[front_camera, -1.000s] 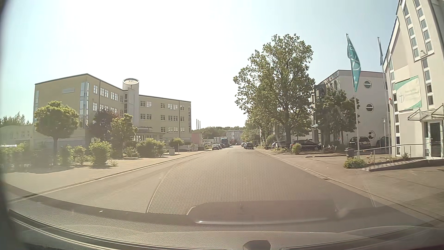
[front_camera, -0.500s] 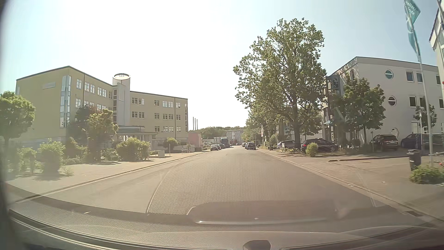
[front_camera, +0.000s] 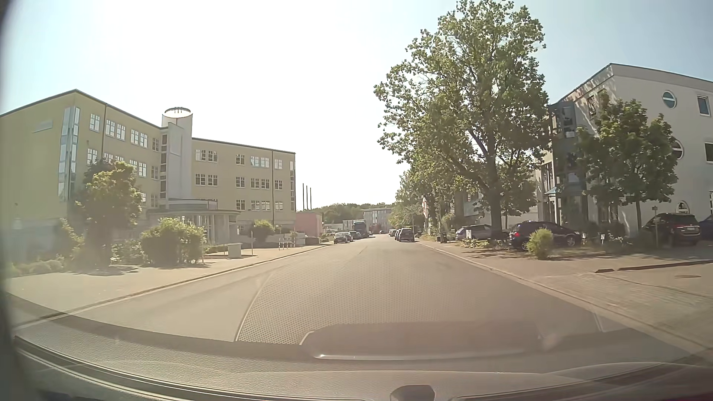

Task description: Follow the waypoints while adhering to traffic rules and regulations

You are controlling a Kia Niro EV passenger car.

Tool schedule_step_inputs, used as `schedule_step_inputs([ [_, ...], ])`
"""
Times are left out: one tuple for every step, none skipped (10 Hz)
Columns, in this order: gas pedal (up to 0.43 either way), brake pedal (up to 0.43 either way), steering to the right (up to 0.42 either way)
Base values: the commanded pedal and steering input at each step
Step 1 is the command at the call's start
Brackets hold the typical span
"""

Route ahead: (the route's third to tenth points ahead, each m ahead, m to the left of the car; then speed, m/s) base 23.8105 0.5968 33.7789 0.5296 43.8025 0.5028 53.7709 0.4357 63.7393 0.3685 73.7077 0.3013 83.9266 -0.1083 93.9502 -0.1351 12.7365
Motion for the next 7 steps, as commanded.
schedule_step_inputs([
  [0.0,0.018,-0.001],
  [0.0,0.018,-0.001],
  [0.0,0.018,-0.001],
  [0.0,0.018,0.0],
  [0.0,0.018,0.0],
  [0.0,0.018,0.0],
  [0.0,0.018,0.0],
])
